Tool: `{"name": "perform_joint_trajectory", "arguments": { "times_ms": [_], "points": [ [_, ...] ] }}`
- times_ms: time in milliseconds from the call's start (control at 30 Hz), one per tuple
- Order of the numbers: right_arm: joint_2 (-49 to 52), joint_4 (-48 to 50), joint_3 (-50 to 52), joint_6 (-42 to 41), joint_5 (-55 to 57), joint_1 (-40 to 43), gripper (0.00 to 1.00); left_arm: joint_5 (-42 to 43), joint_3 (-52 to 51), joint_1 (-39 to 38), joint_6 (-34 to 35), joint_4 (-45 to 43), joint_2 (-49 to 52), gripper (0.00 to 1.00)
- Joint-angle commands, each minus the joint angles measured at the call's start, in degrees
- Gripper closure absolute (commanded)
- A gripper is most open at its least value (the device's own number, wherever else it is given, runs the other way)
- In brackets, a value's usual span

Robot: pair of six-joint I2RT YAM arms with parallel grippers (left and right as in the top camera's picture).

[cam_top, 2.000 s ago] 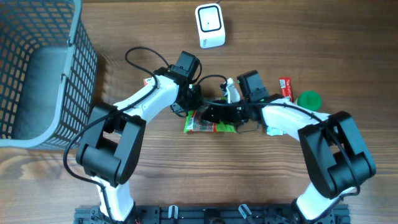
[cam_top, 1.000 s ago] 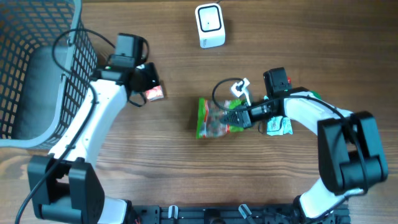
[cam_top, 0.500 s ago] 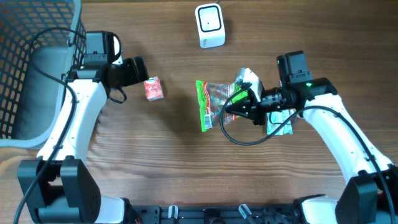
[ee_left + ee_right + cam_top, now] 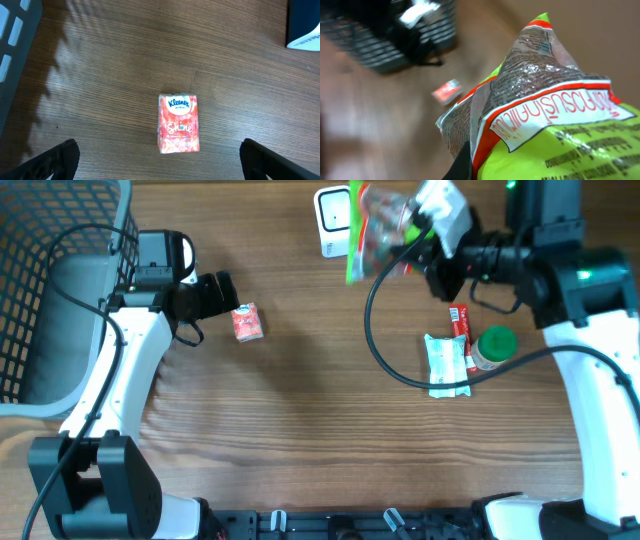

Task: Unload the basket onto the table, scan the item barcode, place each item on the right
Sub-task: 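Lift green snack bag with right gripper up to white scanner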

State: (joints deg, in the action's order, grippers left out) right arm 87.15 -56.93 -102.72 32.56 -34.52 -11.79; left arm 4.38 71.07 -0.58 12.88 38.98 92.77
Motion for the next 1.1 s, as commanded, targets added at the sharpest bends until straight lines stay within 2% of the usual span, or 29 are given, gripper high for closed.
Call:
{"name": "perform_joint_trajectory", "arguments": {
  "times_ms": [0, 100, 367, 600, 1067],
  "points": [
    [2.5, 2.3, -3.2, 6.7, 11.9, -3.0, 0.96, 0.7, -0.1, 0.1, -0.7, 0.0, -0.8, 0.0],
    [6.4, 5.0, -3.2, 13.5, 21.6, -7.0, 0.96, 0.7, -0.1, 0.1, -0.7, 0.0, -0.8, 0.0],
    [21.5, 23.3, -3.2, 22.7, 48.2, -14.4, 0.96, 0.7, -0.2, 0.1, -0.7, 0.0, -0.8, 0.0],
    [34.8, 45.5, -3.2, 30.5, 63.1, -16.7, 0.96, 0.7, -0.1, 0.1, -0.7, 0.0, -0.8, 0.0],
    [44.7, 74.9, -3.1, 33.5, 63.4, -17.1, 0.96, 0.7, -0.1, 0.1, -0.7, 0.0, -0.8, 0.0]
  ]
}}
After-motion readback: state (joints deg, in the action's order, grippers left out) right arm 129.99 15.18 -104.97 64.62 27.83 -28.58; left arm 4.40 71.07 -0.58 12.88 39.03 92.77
